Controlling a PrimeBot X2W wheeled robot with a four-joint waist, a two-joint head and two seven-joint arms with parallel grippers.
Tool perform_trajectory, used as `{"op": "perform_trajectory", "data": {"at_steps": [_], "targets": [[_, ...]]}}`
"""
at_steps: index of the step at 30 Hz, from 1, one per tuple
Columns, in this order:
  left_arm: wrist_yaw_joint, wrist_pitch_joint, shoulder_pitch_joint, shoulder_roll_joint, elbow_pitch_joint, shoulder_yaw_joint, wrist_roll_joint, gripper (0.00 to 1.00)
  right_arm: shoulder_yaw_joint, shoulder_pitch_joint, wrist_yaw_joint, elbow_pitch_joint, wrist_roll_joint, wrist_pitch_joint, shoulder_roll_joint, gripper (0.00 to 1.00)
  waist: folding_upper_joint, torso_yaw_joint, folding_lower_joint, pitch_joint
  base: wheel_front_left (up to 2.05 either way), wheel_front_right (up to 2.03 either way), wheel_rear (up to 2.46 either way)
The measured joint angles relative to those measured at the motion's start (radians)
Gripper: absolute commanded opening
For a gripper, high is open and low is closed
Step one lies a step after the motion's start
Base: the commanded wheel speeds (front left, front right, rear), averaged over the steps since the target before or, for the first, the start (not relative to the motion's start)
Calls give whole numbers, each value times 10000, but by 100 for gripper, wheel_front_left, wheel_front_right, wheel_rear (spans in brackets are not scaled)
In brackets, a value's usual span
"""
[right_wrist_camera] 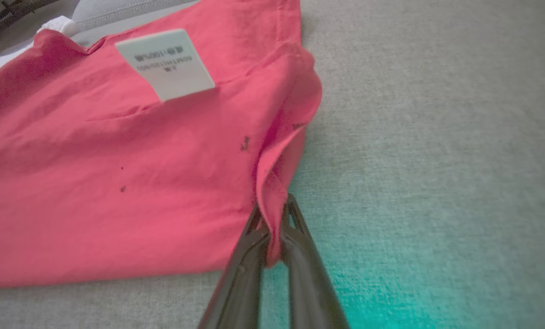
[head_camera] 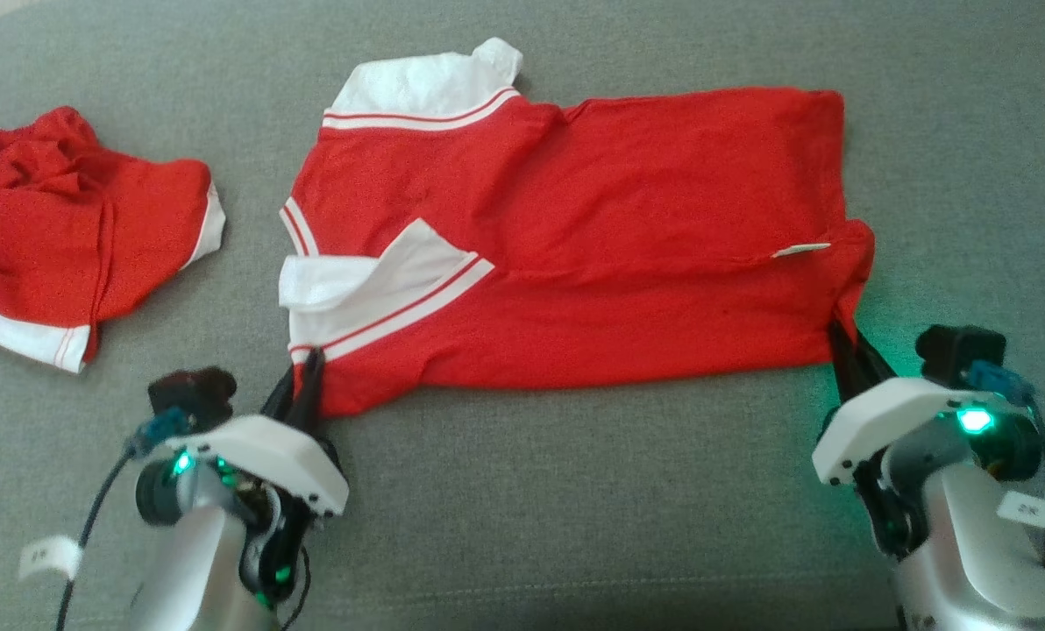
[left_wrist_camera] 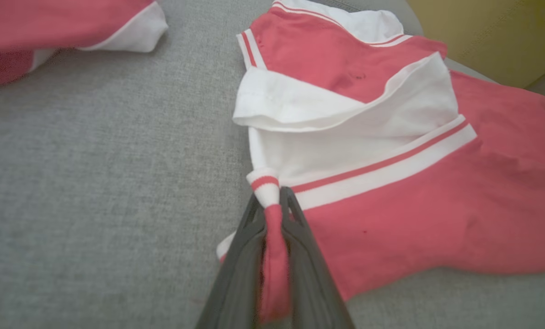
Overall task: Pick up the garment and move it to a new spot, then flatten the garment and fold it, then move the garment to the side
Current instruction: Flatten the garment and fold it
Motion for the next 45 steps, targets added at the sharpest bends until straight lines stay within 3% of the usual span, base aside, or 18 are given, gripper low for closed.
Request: {"op": "perform_trajectory", "data": {"at_steps": [7,19,20,21,22,35,45], "targets": [[337,94,1503,284,-1323,50,-44,0,-251,1302,0,-1037,270,173,6,0,0,-17,-1,-465,0,0,0],[934,1285,3475,522,-3095,-67,-276,0,-483,3062,0,-2220,631,1116,40,0,0,10,-1,-1125,0,0,0],[936,1411,3518,522,-3106,-123,-313,48,-468,3061,0,-2249,652,1097,40,10,0,11,-1,-1160,0,0,0],[963,1461,3533,520,-3108,-178,-311,100,-443,3060,0,-2268,681,1066,38,49,0,11,-1,-1198,0,0,0],[1024,1457,3548,520,-3120,-207,-309,100,-395,3063,0,-2311,675,1011,38,100,0,8,-1,-1236,0,0,0],[1864,-754,3550,625,-4263,-245,1177,100,-48,3052,0,-4372,192,-794,35,100,0,-5,-1,-1982,0,0,0],[2199,-903,3248,926,-4947,-278,1722,100,232,3209,0,-5708,119,-999,33,100,0,-115,-1,-2235,0,0,0]]}}
